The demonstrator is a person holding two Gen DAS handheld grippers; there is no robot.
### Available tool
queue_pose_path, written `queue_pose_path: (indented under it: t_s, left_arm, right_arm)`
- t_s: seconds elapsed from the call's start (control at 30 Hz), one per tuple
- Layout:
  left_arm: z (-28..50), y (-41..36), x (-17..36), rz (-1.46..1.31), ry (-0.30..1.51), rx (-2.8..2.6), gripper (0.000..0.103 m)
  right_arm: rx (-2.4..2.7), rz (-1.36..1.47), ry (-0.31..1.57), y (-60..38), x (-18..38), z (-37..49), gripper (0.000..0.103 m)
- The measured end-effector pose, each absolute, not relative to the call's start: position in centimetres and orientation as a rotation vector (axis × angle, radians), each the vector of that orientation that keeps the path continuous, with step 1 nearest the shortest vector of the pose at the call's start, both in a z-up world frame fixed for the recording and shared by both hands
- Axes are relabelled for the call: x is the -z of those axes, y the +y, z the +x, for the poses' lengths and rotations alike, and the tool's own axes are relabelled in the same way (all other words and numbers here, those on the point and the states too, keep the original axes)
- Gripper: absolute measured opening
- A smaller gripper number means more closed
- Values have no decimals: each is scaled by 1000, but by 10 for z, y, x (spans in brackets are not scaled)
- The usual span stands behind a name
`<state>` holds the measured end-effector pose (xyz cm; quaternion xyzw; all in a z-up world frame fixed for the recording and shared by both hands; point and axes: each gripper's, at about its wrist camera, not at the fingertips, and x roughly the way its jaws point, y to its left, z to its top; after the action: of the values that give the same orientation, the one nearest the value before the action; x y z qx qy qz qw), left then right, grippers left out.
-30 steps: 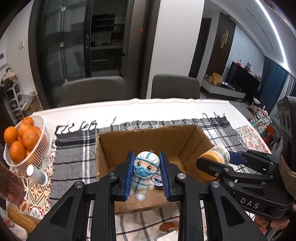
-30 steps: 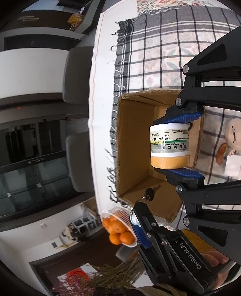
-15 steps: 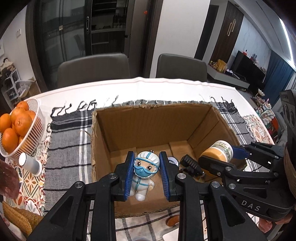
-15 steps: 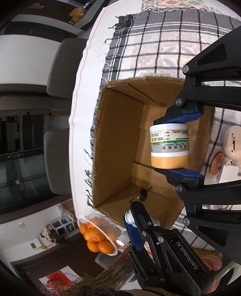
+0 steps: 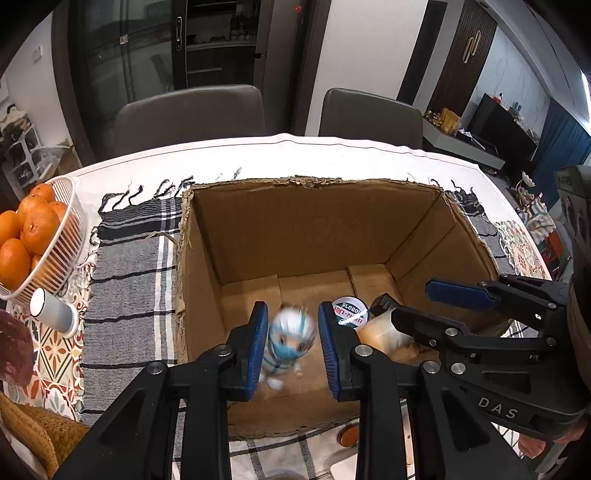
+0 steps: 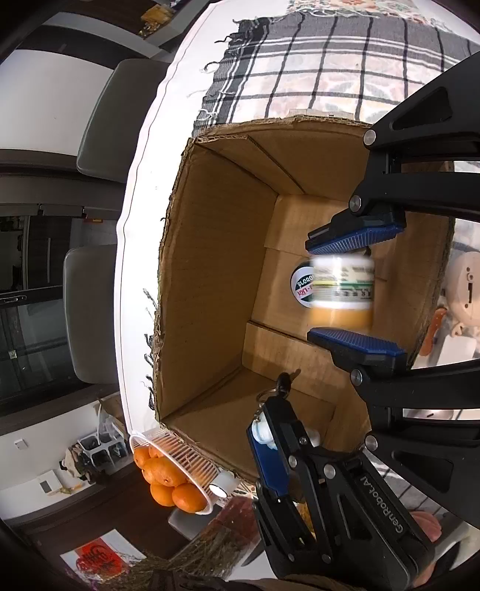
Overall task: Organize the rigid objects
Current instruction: 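Lower the figure into the box with the left tool while the right tool lowers the jar, then open both tools releasing the figure and jar, then withdraw from the box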
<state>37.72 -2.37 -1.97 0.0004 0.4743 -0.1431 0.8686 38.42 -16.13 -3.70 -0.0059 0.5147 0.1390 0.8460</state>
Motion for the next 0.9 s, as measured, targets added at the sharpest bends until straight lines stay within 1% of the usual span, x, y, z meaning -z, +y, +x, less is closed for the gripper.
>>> queue_pose_path:
  t_s: [0.3,0.77,0.9]
  left_arm:
    - [364,-20,9,-17,964,310,29]
    - [314,-11,-23,-9,873,274,30]
    - [297,-8,-31,-10,850,275,33]
  right_arm:
    - [-289,17,1042,-164,25,372,42]
    - [-242,29,931,-166,-11,328,42]
    - [-242,28,912,-166,-18,313,42]
